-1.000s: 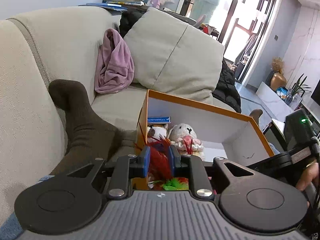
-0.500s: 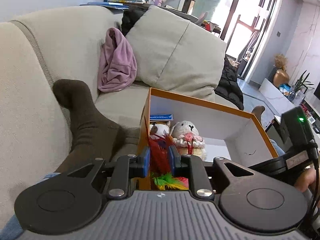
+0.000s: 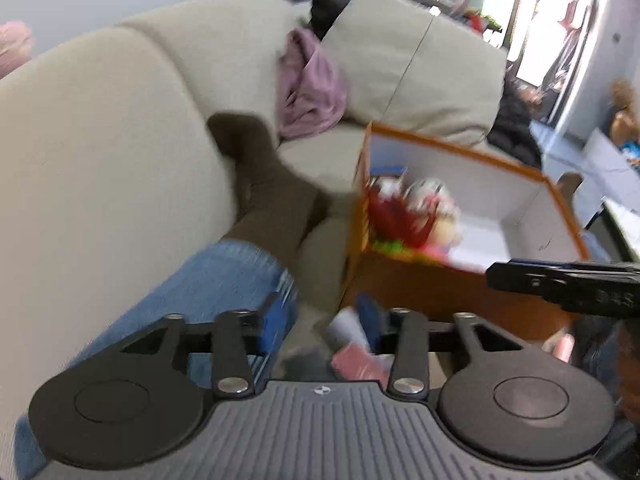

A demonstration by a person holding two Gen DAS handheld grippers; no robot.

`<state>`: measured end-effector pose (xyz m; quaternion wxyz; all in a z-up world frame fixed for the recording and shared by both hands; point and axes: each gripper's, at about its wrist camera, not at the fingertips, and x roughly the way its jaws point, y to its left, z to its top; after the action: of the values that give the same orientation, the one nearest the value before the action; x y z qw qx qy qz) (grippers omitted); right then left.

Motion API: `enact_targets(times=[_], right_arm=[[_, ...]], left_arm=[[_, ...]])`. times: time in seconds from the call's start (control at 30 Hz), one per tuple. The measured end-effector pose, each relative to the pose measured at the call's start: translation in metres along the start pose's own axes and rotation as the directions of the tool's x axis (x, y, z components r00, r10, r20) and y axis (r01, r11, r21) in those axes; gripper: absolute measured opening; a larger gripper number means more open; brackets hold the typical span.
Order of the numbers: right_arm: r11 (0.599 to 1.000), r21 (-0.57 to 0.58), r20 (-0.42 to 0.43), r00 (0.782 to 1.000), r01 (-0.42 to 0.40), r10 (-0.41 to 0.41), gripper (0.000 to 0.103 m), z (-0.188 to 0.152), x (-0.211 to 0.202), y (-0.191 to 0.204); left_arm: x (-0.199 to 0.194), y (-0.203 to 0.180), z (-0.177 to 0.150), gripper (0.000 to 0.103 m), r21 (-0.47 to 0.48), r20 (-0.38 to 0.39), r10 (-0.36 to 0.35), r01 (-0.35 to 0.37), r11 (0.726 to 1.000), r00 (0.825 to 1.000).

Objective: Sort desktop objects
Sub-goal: 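Grasp the red printed box with the right gripper while the left grasps the grey case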

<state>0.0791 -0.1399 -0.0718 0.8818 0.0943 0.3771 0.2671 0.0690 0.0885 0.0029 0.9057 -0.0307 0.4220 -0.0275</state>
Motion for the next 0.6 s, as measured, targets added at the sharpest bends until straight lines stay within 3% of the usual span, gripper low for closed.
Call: enact_targets(times=[0.2, 0.37, 0.6], right_arm=[[0.978, -0.197, -0.043, 0.997, -0.074, 0.067, 0.041, -0.036, 0.002, 0.048], [0.928, -0.371, -0.053, 0.998, -0.046, 0.028, 0.041, -0.056, 0.015, 0.076], [0.902, -0.430, -0.080, 0.997, -0.038, 0.004, 0.040, -0.066, 0.038, 0.083]], left_arm=[[0.002, 0.008, -0.022, 0.053, -0.041, -0.086, 0.015, -0.018, 0.999, 0.996], [0.001, 0.010, -0.033, 0.053, -0.050, -0.110, -0.006, 0.001, 0.999, 0.994], [0.000, 0.014, -0.039, 0.053, -0.069, -0.108, -0.020, 0.013, 0.998, 0.994]])
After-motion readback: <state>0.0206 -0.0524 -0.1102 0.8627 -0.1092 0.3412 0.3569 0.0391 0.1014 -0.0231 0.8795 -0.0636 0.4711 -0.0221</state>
